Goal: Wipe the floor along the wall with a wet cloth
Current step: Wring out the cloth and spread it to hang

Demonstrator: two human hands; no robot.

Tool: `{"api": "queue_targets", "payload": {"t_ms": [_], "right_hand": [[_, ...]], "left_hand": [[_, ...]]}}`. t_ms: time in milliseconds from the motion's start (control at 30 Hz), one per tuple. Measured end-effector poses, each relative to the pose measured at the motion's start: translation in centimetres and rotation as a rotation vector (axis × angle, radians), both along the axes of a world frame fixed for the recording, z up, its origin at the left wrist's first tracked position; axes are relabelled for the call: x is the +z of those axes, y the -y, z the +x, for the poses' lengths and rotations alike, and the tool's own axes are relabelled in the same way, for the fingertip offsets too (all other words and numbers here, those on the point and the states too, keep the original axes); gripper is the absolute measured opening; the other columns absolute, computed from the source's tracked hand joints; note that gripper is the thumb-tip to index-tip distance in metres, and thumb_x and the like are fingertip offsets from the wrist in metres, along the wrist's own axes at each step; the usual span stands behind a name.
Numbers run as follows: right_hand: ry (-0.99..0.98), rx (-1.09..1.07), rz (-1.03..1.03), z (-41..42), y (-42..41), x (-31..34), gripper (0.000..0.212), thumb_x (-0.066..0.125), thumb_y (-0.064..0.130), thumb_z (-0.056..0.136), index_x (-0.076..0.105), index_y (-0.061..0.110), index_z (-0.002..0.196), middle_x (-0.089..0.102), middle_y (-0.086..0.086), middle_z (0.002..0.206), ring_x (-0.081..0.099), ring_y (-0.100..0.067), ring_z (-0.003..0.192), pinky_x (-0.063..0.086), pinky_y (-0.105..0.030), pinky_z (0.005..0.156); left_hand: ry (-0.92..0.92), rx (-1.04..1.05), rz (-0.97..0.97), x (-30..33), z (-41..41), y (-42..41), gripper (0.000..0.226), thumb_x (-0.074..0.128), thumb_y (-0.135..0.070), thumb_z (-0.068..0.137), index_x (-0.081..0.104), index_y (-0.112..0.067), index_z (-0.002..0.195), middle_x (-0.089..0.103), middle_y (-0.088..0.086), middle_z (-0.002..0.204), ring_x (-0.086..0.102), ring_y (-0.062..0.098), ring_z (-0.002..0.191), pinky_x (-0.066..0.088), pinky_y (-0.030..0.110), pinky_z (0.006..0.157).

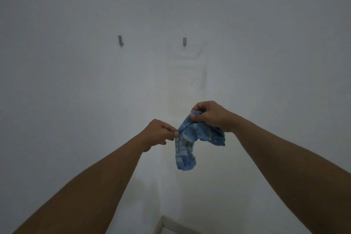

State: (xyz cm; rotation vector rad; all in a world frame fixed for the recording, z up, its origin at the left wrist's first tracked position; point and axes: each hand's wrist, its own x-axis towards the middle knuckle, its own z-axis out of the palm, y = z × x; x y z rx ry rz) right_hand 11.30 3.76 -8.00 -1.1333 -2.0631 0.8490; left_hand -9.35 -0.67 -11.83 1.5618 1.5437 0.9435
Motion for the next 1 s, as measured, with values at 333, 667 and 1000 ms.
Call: {"api": "queue_targets", "payload": {"t_ms": [333,667,1000], "right_hand": [[0.548,-0.155,0.334,1.9,0.3,5.2,0.027,0.057,-0.001,0.081,0.073,0.011,0.100,0.071,-0.008,0.098,0.062,-0.022,0.088,0.045,-0.027,0.070],[0.473,-0.191,0.170,0.5,0.7,2.7,0.026,0.057,0.011,0.085,0.070,0.005,0.106,0.069,-0.013,0.109,0.063,-0.030,0.100,0.047,-0.029,0.076],[0.098,-0.096,0.177,2.0,-1.0,5.8,0.036,0.071,0.047,0.080,0.056,0.017,0.066,0.052,0.003,0.061,0.047,-0.008,0.054,0.036,-0.022,0.053]], "left_hand": [[-0.216,0.084,0.346,9.4,1.3,1.0,0.018,0.041,-0.016,0.099,0.052,-0.013,0.085,0.051,-0.004,0.078,0.045,0.011,0.072,0.034,0.021,0.058],[-0.392,-0.007,0.505,15.9,0.7,2.6,0.026,0.086,-0.026,0.064,0.063,-0.015,0.071,0.063,0.001,0.073,0.058,0.016,0.070,0.048,0.029,0.061],[-0.961,0.400,0.364,15.7,-4.1,0.2,0.019,0.066,-0.028,0.081,0.065,-0.012,0.072,0.070,0.010,0.087,0.064,0.023,0.077,0.046,0.028,0.064]]}}
